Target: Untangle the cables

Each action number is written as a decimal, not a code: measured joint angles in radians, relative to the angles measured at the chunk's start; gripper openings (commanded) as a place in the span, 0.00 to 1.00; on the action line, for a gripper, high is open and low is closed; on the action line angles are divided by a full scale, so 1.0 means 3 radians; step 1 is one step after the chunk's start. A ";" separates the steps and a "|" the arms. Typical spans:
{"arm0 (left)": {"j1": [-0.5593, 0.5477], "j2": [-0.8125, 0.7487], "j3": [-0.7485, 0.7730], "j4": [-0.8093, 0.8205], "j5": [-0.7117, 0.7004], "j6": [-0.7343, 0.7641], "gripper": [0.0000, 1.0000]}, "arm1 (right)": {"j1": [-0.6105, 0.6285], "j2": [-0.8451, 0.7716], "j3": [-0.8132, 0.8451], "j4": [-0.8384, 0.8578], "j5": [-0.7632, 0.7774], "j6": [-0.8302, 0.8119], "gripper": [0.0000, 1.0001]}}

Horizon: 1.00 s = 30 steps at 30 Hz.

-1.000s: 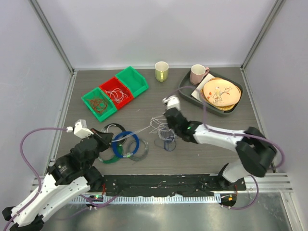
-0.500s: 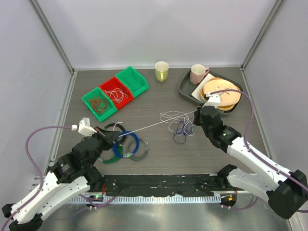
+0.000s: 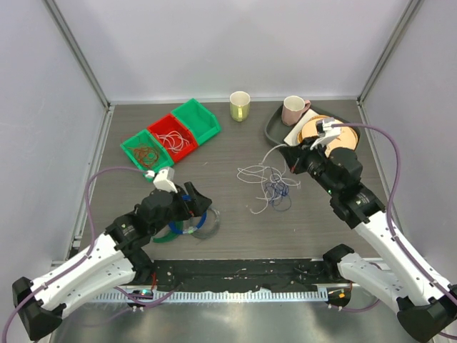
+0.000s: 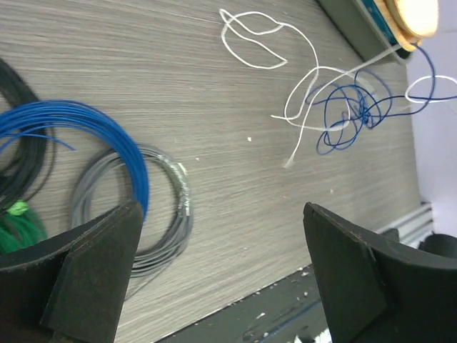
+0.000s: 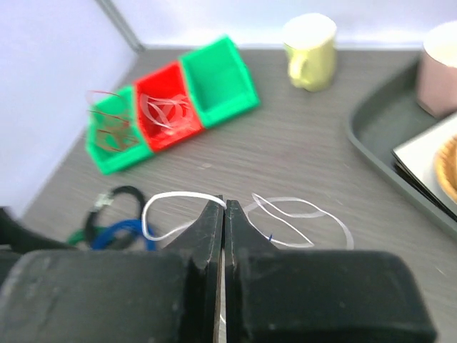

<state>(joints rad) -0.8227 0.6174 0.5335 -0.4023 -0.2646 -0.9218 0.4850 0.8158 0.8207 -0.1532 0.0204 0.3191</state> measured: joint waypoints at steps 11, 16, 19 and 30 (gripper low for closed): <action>0.0000 0.0135 -0.0104 0.0754 0.0970 0.0328 1.00 | 0.0000 0.0178 0.0670 0.0161 -0.0769 0.0436 0.01; 0.0000 0.0296 -0.0112 0.1102 0.1352 0.0407 1.00 | 0.0000 0.0182 0.0637 0.0301 -0.0848 0.0668 0.01; 0.0000 0.0510 -0.0114 0.1390 0.1492 0.0511 1.00 | 0.0000 0.0184 0.0528 0.0383 -0.0942 0.0839 0.01; -0.0118 0.1801 -0.0009 0.2490 0.1726 0.0961 1.00 | 0.0001 0.0238 0.0272 0.0581 -0.1359 0.1306 0.01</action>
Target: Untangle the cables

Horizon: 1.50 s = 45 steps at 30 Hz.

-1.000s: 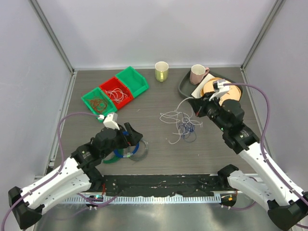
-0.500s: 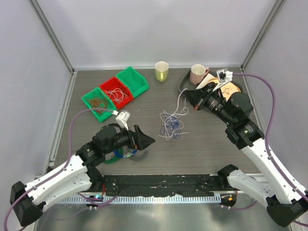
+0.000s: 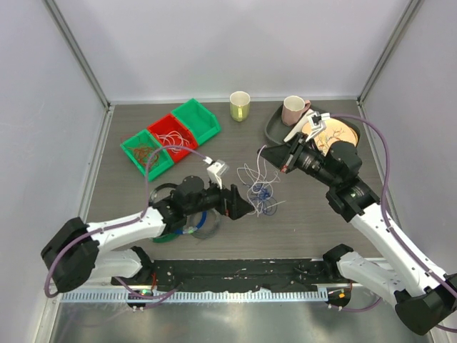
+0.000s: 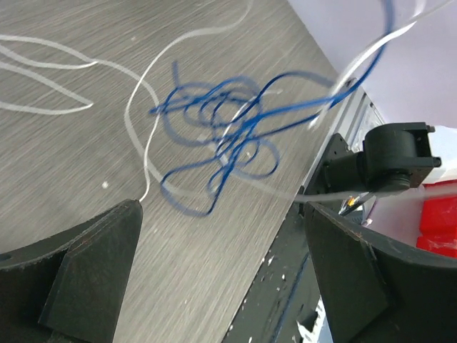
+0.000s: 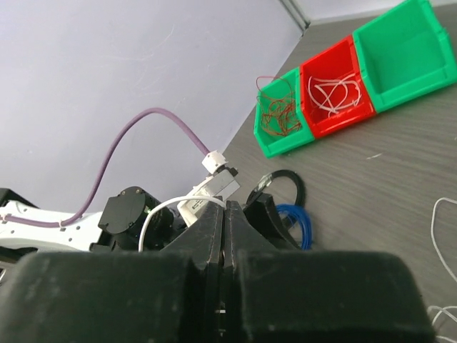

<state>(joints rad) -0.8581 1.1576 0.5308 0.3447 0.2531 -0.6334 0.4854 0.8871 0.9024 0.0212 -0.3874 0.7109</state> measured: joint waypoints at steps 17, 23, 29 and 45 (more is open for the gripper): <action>-0.0425 0.0908 0.0534 0.0821 -0.0537 0.0245 0.31 | 0.0022 -0.0243 -0.0216 0.0205 -0.0151 0.0264 0.01; -0.0434 0.0744 -0.0004 0.0980 -0.0885 0.0169 0.08 | 0.0029 -0.0437 -0.0216 -0.0118 0.0389 -0.0034 0.01; -0.0434 0.0467 -0.0355 0.0621 -0.1331 0.0114 0.01 | 0.0033 -0.0730 -0.0216 -0.0587 0.1667 -0.0378 0.01; -0.0430 -0.0243 -0.0221 -0.0546 -0.2491 -0.0195 0.05 | 0.0033 -0.1147 -0.0315 -0.0912 0.3141 -0.0623 0.01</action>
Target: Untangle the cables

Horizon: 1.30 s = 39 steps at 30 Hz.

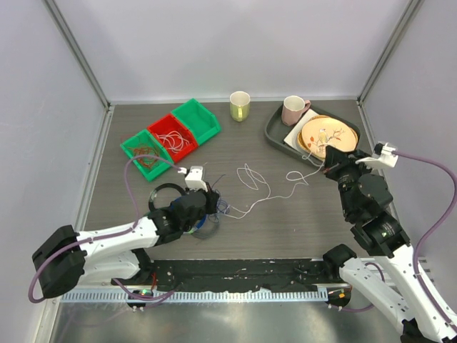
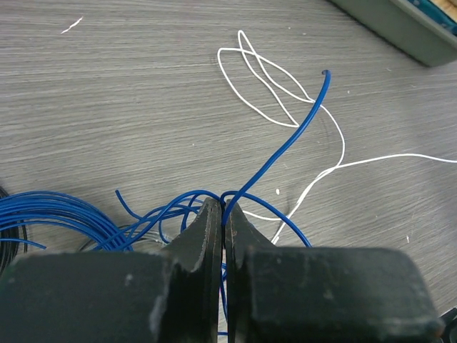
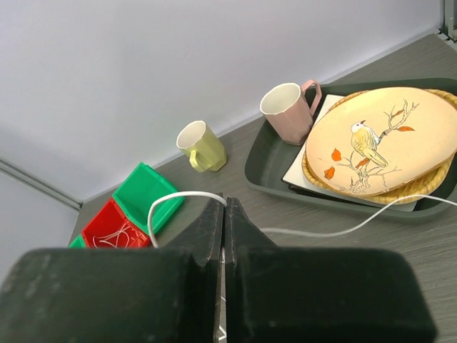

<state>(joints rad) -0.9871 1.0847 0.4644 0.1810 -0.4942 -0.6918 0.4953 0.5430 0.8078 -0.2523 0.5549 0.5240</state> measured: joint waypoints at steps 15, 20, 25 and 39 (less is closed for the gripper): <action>0.0181 0.0328 0.0275 -0.0500 -0.0228 -0.0151 0.18 | 0.0000 -0.0408 0.0038 -0.0207 0.0423 -0.0001 0.01; 0.0453 0.0421 0.0286 -0.0514 -0.0065 -0.0219 0.69 | 0.0000 -0.0364 0.0039 -0.0207 0.0360 0.0003 0.01; 0.0459 0.0561 0.0317 -0.0521 0.0243 -0.0088 0.94 | 0.0000 -0.0212 0.0039 -0.0140 0.0128 -0.0027 0.01; 0.0304 0.0047 0.0535 0.0132 0.2146 0.0539 1.00 | 0.0000 0.0652 0.0061 0.0047 -0.1175 0.0001 0.01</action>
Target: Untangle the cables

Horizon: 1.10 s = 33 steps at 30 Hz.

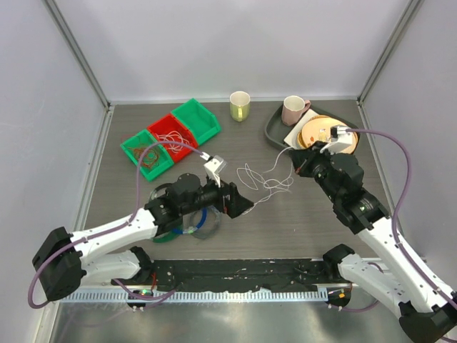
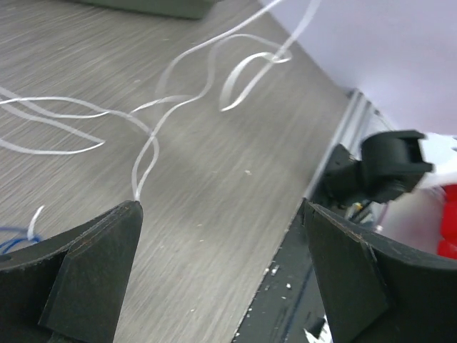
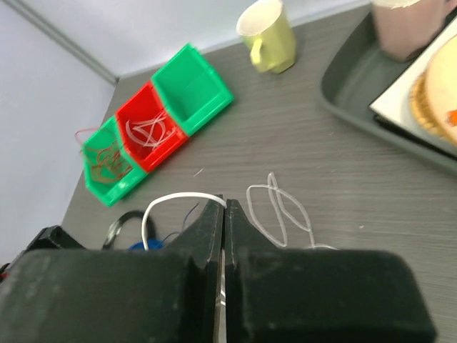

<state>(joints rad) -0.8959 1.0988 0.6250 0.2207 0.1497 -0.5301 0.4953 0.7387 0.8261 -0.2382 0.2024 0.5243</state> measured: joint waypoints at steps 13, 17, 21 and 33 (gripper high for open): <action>-0.0097 0.0542 0.0551 0.0145 0.0448 0.0384 1.00 | 0.0000 0.0299 -0.0033 0.0351 -0.1095 0.0547 0.01; -0.0099 0.0538 0.0554 0.0071 0.0375 0.0473 1.00 | 0.0000 0.0304 -0.0038 0.0375 -0.1199 0.0621 0.01; -0.0106 0.0533 0.0554 -0.0025 0.0281 0.0535 1.00 | 0.0000 0.0301 -0.0043 0.0393 -0.1246 0.0646 0.01; -0.0106 0.0547 0.0683 -0.0254 0.0037 0.0668 1.00 | 0.0000 0.0300 -0.0076 0.0435 -0.1348 0.0724 0.01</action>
<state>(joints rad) -0.9276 1.2629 0.8299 0.1444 0.1608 -0.3298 0.4953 0.8288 0.8032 -0.1078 -0.2020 0.7414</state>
